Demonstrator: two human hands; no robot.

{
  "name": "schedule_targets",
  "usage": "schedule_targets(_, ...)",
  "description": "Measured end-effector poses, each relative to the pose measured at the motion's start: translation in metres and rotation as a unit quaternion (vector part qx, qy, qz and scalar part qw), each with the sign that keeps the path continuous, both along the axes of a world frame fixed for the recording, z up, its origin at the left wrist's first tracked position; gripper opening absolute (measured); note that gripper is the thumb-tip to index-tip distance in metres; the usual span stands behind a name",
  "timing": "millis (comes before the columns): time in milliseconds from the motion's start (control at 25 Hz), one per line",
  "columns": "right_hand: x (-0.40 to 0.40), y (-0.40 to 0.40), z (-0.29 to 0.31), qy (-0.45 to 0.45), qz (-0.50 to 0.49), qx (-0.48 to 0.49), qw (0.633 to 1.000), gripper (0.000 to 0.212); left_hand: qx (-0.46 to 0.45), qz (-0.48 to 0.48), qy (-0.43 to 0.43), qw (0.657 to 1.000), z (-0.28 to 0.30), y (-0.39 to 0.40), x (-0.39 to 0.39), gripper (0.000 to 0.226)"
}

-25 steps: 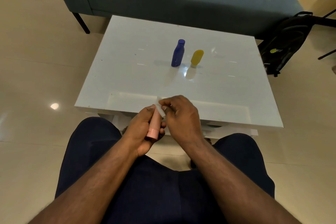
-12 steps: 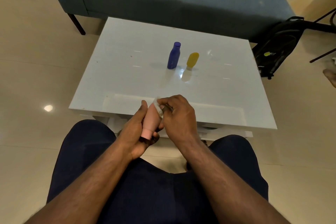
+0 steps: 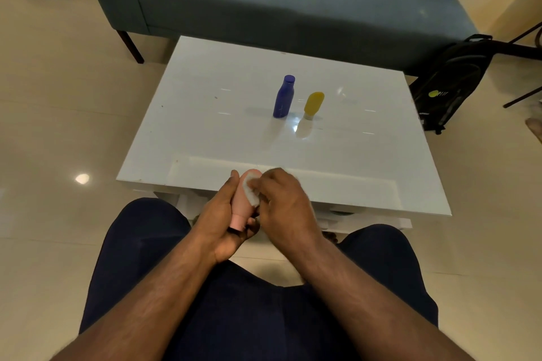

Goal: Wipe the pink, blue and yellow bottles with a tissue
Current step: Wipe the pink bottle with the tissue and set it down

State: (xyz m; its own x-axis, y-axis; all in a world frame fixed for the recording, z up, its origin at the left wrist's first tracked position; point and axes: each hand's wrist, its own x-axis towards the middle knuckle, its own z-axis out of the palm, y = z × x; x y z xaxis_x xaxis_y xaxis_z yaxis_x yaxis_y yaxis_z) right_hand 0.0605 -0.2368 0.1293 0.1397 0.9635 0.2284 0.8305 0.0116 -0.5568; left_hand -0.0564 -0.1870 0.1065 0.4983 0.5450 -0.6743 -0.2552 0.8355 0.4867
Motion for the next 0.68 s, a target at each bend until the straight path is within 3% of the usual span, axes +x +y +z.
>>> schedule_targets(120,0.003,-0.007,0.000,-0.038,0.086,-0.008,0.996,0.031,-0.015,-0.017,-0.013,1.000,-0.001,0.000,-0.002,0.059)
schedule_targets(280,0.027,0.015,0.005,0.015,-0.031,0.003,0.999,0.024,-0.011,-0.056,-0.033,0.998,0.001,-0.003,0.002,0.056)
schedule_targets(480,0.004,-0.006,0.004,-0.022,0.066,-0.008,0.998,0.033,0.016,-0.049,-0.014,0.999,-0.004,-0.001,0.001,0.052)
schedule_targets(680,0.028,0.015,0.004,0.042,-0.053,0.014,0.998,0.024,0.030,-0.071,-0.042,0.996,-0.002,-0.003,0.002,0.044)
